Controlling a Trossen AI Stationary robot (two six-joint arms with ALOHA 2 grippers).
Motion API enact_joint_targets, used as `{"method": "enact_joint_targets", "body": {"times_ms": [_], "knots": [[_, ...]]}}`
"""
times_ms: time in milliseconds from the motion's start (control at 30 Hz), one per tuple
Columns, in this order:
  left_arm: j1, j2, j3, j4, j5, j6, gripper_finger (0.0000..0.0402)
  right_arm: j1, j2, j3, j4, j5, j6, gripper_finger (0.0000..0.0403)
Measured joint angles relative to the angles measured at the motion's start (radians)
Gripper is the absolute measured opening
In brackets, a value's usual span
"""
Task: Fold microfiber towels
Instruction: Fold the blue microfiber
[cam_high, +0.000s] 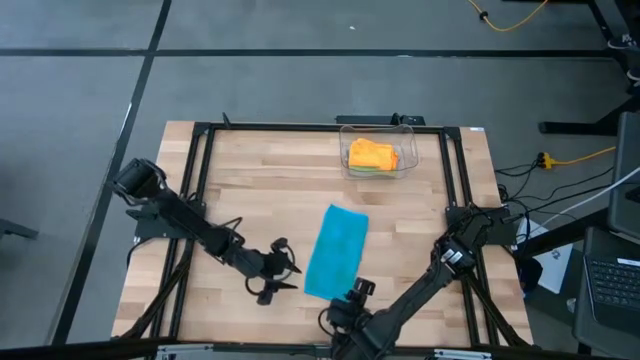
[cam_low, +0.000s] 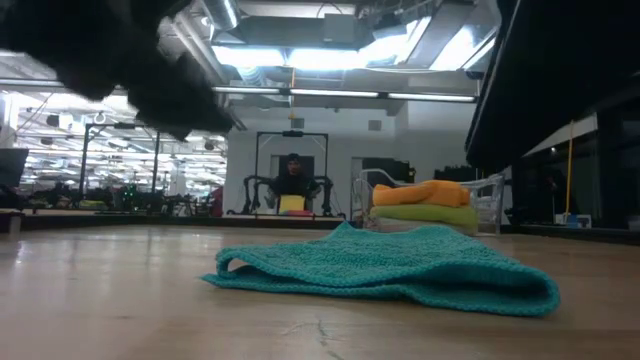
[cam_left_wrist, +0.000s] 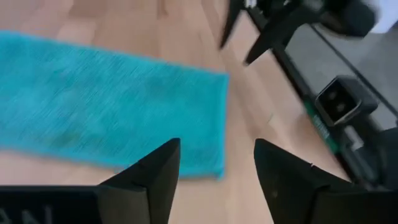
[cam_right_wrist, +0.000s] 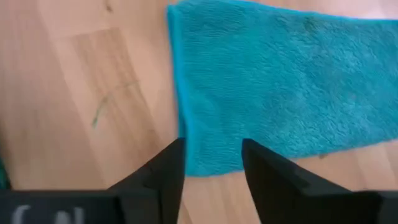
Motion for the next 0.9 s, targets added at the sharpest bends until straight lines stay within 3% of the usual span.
{"method": "enact_joint_targets", "body": {"times_ms": [333, 533, 700, 900], "knots": [[0.0, 0.093, 0.242, -0.32, 0.0, 0.154, 0.0201, -0.006, 0.0, 0.0, -0.035, 0.008, 0.051, 0.0236], [-0.01, 0.142, 0.248, -0.335, -0.002, 0.156, 0.02, 0.009, 0.008, 0.0, -0.028, 0.019, 0.045, 0.0239], [-0.017, 0.179, 0.248, -0.324, -0.001, 0.157, 0.02, 0.035, 0.045, 0.0, -0.026, 0.099, -0.047, 0.024], [-0.016, 0.233, 0.248, -0.248, 0.0, 0.198, 0.02, 0.04, 0.047, 0.0, 0.03, 0.104, -0.095, 0.024]]}}
